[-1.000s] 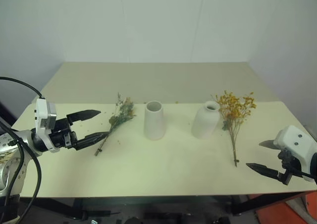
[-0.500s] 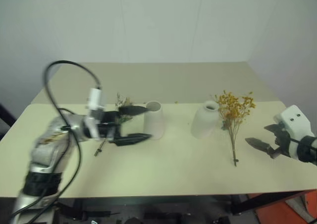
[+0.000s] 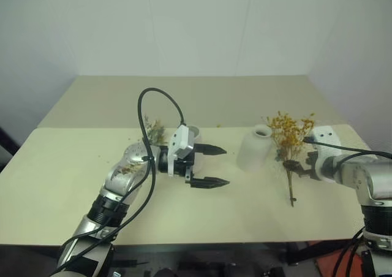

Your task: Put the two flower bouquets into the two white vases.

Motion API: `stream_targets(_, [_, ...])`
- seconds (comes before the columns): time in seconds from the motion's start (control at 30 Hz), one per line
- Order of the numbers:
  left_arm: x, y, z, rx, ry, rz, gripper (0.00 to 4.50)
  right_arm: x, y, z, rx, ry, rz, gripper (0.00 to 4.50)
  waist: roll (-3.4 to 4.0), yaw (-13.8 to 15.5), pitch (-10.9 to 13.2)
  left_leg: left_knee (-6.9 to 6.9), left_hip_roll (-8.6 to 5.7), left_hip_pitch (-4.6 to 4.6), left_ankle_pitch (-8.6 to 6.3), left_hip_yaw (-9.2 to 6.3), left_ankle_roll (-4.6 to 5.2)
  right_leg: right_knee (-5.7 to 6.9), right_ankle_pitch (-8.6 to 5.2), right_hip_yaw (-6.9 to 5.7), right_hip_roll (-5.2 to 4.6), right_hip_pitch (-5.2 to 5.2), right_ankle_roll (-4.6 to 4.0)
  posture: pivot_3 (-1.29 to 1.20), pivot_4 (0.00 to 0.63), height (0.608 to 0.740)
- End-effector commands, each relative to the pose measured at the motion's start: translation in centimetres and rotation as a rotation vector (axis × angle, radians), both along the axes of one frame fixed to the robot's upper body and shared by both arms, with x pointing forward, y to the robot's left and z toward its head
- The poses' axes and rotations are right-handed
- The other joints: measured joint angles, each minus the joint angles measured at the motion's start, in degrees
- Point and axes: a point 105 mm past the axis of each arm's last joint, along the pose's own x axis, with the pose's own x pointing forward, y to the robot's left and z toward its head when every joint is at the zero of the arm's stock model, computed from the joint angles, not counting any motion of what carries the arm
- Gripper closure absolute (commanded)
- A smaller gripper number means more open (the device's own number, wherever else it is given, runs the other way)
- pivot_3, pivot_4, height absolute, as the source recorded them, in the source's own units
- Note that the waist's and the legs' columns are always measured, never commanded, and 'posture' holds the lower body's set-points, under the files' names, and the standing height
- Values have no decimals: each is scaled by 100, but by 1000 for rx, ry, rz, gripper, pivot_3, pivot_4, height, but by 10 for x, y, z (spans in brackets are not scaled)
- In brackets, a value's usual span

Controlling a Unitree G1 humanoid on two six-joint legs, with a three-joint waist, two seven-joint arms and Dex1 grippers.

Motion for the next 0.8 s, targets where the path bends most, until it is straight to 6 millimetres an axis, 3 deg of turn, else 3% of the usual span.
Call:
stream_targets(0.03, [-3, -1, 6, -9, -44, -9, 15, 5, -6, 12, -2, -37, -45, 0, 0, 3, 0, 0, 0, 0, 0, 0, 0, 0, 0, 0, 0, 0, 0, 0, 150, 740])
stream_targets(0.27, [-7, -2, 4, -11, -43, -2, 15, 16, -4, -8, 23, 12, -51, 0, 1, -11, 0, 0, 1, 3, 0, 0, 1, 1, 0, -1, 0, 1, 0, 0, 150, 740])
stream_targets(0.37, [-9, -1, 4, -14, -45, 6, 0, 21, -2, -13, 31, 33, -45, 556, 2, -26, 0, 0, 0, 2, 0, 1, 0, 1, 0, 1, 0, 0, 0, 0, 150, 740])
stream_targets(0.73, [-10, 2, 4, -29, -35, 36, 0, 29, -2, -7, 10, 25, -45, 4421, 3, -32, 0, -1, 0, 2, -1, 0, 1, 0, 0, 0, 0, 0, 0, 0, 150, 740])
stream_targets(0.8, [-10, 3, 2, -25, -33, 39, 0, 28, -4, -5, -2, 16, -63, 4469, 3, -31, 0, -1, 0, 2, -1, 0, 1, 1, 0, 0, 0, 0, 0, 0, 150, 740])
